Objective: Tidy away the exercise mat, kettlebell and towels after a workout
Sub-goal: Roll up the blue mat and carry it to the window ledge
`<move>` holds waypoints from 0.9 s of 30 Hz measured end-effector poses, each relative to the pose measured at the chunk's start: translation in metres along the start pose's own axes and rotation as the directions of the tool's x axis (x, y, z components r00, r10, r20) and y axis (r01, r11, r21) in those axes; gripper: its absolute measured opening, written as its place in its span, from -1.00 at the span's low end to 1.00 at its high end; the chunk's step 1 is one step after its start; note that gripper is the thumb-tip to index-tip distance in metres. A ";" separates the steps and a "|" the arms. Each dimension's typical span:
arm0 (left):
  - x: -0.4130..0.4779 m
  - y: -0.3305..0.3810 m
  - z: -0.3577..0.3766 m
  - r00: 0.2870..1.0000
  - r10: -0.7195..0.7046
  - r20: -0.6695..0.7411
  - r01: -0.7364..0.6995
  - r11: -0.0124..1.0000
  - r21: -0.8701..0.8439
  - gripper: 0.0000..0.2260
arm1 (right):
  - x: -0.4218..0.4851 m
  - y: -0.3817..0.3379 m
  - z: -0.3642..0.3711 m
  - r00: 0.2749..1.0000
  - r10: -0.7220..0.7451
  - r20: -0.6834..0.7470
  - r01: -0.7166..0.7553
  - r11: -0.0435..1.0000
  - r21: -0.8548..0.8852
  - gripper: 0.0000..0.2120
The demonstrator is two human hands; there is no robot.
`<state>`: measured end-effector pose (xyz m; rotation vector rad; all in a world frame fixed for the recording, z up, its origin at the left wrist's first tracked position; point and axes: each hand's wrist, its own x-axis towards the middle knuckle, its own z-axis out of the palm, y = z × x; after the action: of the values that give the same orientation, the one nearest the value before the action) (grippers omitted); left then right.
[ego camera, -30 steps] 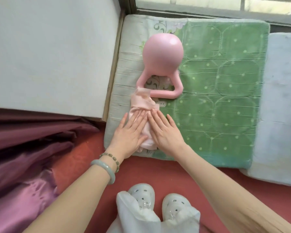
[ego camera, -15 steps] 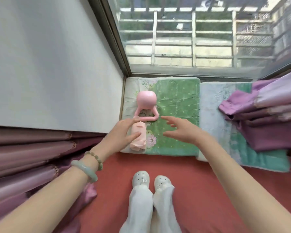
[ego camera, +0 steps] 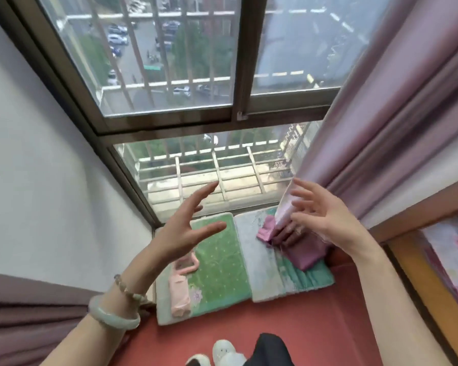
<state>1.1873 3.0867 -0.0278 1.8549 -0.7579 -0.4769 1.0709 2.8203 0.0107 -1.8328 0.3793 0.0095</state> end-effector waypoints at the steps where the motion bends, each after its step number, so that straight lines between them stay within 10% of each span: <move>1: 0.006 0.016 0.000 0.998 0.049 0.034 -0.049 0.999 -0.005 -0.32 | -0.019 -0.013 -0.013 0.998 -0.010 -0.054 0.010 1.000 0.009 -0.38; 9: 0.053 0.108 0.046 0.896 0.335 0.291 -0.300 0.940 -0.160 -0.29 | -0.145 -0.062 -0.069 0.904 -0.043 -0.425 0.029 0.999 -0.039 -0.37; 16: 0.041 0.184 0.132 0.671 0.518 0.531 -0.400 0.855 -0.329 -0.30 | -0.286 -0.064 -0.064 0.681 -0.023 -0.732 -0.046 0.996 -0.074 -0.37; 27: -0.089 0.286 0.300 0.163 0.627 0.762 -0.272 0.771 -0.576 -0.16 | -0.533 -0.046 0.005 0.088 0.145 -0.985 -0.186 0.974 0.127 -0.23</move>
<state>0.8531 2.8697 0.1162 0.7343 -1.8660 -1.2339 0.5793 2.9710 0.1592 -1.5135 1.5896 -1.1926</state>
